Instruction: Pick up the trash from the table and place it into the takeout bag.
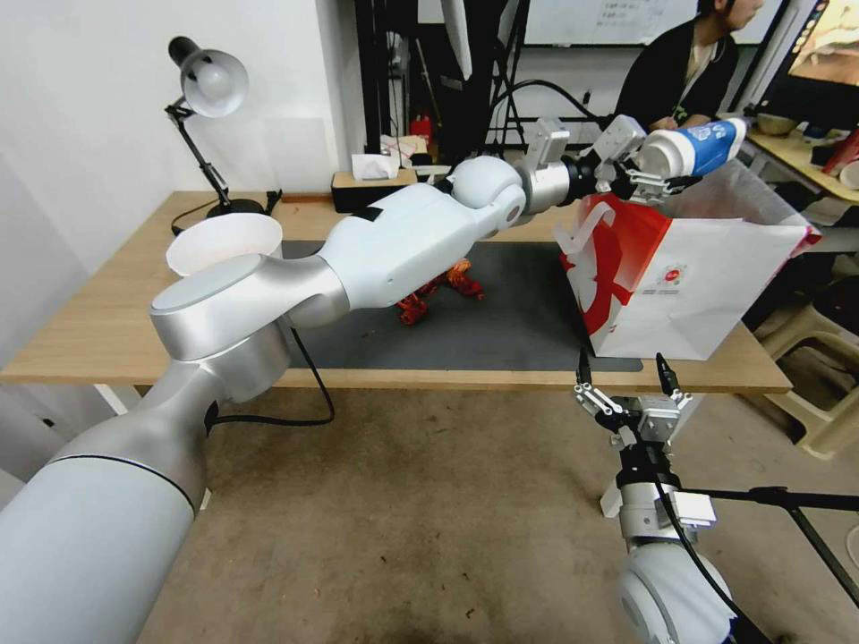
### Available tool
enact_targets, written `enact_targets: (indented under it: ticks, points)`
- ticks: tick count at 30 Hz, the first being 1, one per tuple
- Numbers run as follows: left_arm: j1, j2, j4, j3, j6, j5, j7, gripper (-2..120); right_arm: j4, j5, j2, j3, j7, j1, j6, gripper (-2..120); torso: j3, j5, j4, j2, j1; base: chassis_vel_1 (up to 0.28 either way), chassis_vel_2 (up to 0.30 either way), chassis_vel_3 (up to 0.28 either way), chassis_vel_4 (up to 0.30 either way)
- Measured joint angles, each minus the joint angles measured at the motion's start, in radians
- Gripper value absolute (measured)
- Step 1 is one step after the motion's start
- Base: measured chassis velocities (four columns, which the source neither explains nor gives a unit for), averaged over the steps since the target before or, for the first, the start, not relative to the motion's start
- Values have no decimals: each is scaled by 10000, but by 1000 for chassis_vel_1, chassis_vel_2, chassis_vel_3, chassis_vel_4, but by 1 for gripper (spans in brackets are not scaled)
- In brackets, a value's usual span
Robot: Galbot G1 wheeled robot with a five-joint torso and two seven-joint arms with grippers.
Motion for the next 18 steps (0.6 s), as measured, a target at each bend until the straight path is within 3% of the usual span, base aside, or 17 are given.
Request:
enact_targets:
  ticks: [9, 16, 18]
  points:
    - [113, 197, -243, -181, 12, -59, -255, 100, -33, 0, 2, -31, 0, 33, 0, 100, 0, 0, -2, 0, 0, 0, 0, 0, 0]
    - [608, 878, -916, -957, 31, -741, -1290, 100, -31, 5, -11, -21, 6, 22, 0, 100, 0, -2, 0, 0, -1, 0, 0, 0, 0]
    - [925, 1375, -1337, -1275, 32, -937, -2004, 100, -32, 8, -11, -20, 7, 24, -1, 100, 0, -3, 1, 0, -1, 0, 0, 0, 0]
